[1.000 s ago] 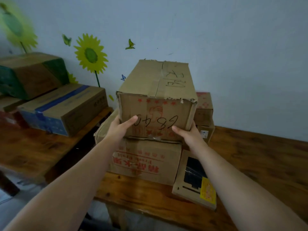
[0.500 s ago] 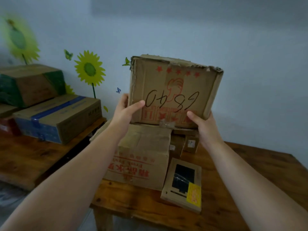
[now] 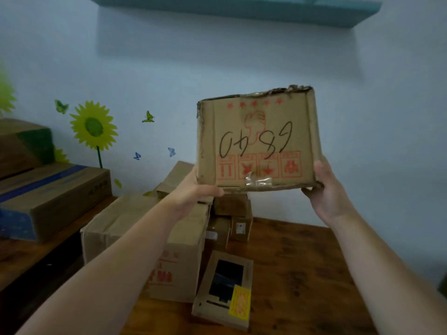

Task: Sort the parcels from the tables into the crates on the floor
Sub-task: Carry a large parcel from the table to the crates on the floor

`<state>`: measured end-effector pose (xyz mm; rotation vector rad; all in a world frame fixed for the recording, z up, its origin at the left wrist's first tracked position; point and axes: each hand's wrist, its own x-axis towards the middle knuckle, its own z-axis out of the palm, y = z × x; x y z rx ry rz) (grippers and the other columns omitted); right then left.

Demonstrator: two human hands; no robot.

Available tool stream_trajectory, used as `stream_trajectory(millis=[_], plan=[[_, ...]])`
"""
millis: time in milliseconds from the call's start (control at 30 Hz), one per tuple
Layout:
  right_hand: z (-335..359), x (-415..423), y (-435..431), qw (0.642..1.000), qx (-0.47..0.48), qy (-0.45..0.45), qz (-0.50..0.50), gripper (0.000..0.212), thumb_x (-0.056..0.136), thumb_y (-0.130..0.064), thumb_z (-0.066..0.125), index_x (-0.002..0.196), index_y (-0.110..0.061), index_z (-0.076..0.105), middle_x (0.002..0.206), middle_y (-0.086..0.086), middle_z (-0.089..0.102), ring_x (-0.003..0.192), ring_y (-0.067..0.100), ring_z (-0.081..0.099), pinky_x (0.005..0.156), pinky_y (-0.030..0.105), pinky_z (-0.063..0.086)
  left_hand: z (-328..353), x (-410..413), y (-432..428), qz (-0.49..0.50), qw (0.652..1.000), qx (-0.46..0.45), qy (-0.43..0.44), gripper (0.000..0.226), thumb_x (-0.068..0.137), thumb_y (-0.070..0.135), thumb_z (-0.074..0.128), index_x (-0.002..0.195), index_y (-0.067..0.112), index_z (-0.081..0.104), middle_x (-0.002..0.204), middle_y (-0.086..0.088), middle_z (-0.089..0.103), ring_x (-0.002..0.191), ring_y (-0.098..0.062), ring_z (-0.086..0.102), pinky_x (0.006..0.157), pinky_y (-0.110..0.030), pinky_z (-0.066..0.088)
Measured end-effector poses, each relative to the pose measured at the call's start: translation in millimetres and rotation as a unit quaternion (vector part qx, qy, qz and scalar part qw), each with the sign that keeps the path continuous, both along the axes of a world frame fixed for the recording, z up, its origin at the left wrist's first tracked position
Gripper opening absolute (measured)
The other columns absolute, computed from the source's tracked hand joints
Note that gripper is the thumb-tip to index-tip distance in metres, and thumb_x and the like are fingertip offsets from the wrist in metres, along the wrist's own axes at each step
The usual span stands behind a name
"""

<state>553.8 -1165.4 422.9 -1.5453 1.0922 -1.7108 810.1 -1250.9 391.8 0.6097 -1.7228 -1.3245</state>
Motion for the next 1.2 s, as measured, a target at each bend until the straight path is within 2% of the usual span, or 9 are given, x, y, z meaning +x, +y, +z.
stream_trajectory(millis=[167,300,433,600,700,800,900,1100,1200], plan=[[-3.0,-22.7,16.8,0.999,0.038,0.022,-0.011,0.108,0.043,-0.091,0.060,0.132,-0.031,0.047,0.116,-0.015,0.067,0.109,0.002,0.061,0.085,0.029,0.045,0.6,-22.7,-1.8,0.011,1.000,0.003,-0.020,0.078,0.071,-0.002,0.072,0.137,0.026,0.041,0.122,0.004,0.063,0.116,-0.016,0.058,0.094,-0.034,0.049],[-10.7,-32.6,22.3,0.999,0.051,-0.007,-0.006,0.094,0.039,-0.070,0.082,0.119,-0.031,0.055,0.110,-0.007,0.071,0.107,0.015,0.064,0.090,0.043,0.047,4.1,-40.6,4.9,0.017,0.999,0.031,0.009,0.066,0.074,0.032,0.073,0.132,0.029,0.043,0.116,0.006,0.065,0.104,-0.011,0.064,0.071,-0.022,0.052],[-18.2,-42.9,26.1,0.996,0.069,0.008,-0.060,0.062,0.057,-0.025,0.080,0.112,-0.035,0.055,0.109,-0.005,0.069,0.111,0.022,0.061,0.094,0.045,0.048,4.1,-51.0,8.7,0.029,0.999,0.026,0.019,0.063,0.075,0.050,0.054,0.134,0.031,0.042,0.118,0.007,0.064,0.101,-0.010,0.064,0.072,-0.025,0.053],[-18.6,-50.7,34.6,0.989,0.070,0.009,-0.126,0.072,0.063,-0.033,0.075,0.128,-0.021,0.047,0.109,-0.007,0.066,0.099,0.009,0.063,0.077,0.028,0.051,-8.8,-61.7,7.6,0.042,0.998,0.047,0.001,0.060,0.075,0.050,0.060,0.129,0.027,0.048,0.113,0.006,0.066,0.093,-0.006,0.065,0.062,-0.017,0.051],[-21.8,-55.6,37.6,0.982,0.090,-0.032,-0.162,0.060,0.068,-0.034,0.072,0.120,-0.018,0.048,0.102,-0.007,0.066,0.088,0.008,0.065,0.066,0.026,0.050,-14.5,-70.1,6.1,0.049,0.995,0.085,0.004,0.028,0.085,0.033,0.063,0.112,0.022,0.059,0.098,0.004,0.070,0.079,-0.005,0.066,0.052,-0.014,0.049],[-31.2,-62.7,38.8,0.977,0.113,-0.073,-0.166,0.036,0.077,-0.032,0.069,0.109,-0.023,0.053,0.104,-0.002,0.069,0.089,0.014,0.067,0.069,0.032,0.052,-19.6,-76.6,6.2,0.017,0.993,0.119,0.009,0.022,0.089,0.034,0.057,0.109,0.027,0.061,0.090,0.006,0.073,0.082,-0.010,0.069,0.065,-0.024,0.053],[-43.5,-68.2,39.9,0.973,0.145,-0.098,-0.147,0.016,0.090,-0.033,0.058,0.103,-0.027,0.053,0.105,-0.001,0.069,0.094,0.015,0.065,0.077,0.035,0.051,-25.7,-81.2,3.8,-0.010,0.990,0.142,0.003,0.058,0.074,0.056,0.060,0.125,0.030,0.055,0.107,0.001,0.072,0.101,-0.020,0.067,0.088,-0.041,0.052],[-68.7,-88.3,50.7,0.965,0.188,-0.069,-0.169,0.072,0.080,-0.033,0.069,0.140,-0.021,0.031,0.118,-0.003,0.061,0.100,0.014,0.063,0.086,0.037,0.051,-31.2,-104.7,6.5,0.002,0.985,0.170,-0.011,0.029,0.091,0.042,0.054,0.114,0.026,0.060,0.092,0.000,0.075,0.082,-0.018,0.072,0.067,-0.034,0.056],[-83.3,-102.4,63.4,0.962,0.196,-0.079,-0.175,0.079,0.082,-0.028,0.070,0.146,-0.031,0.024,0.125,-0.005,0.060,0.106,0.016,0.062,0.090,0.041,0.051,-35.4,-124.2,10.6,-0.007,0.982,0.186,-0.040,0.028,0.090,0.039,0.058,0.116,0.028,0.060,0.095,-0.005,0.074,0.088,-0.026,0.070,0.081,-0.044,0.054]])
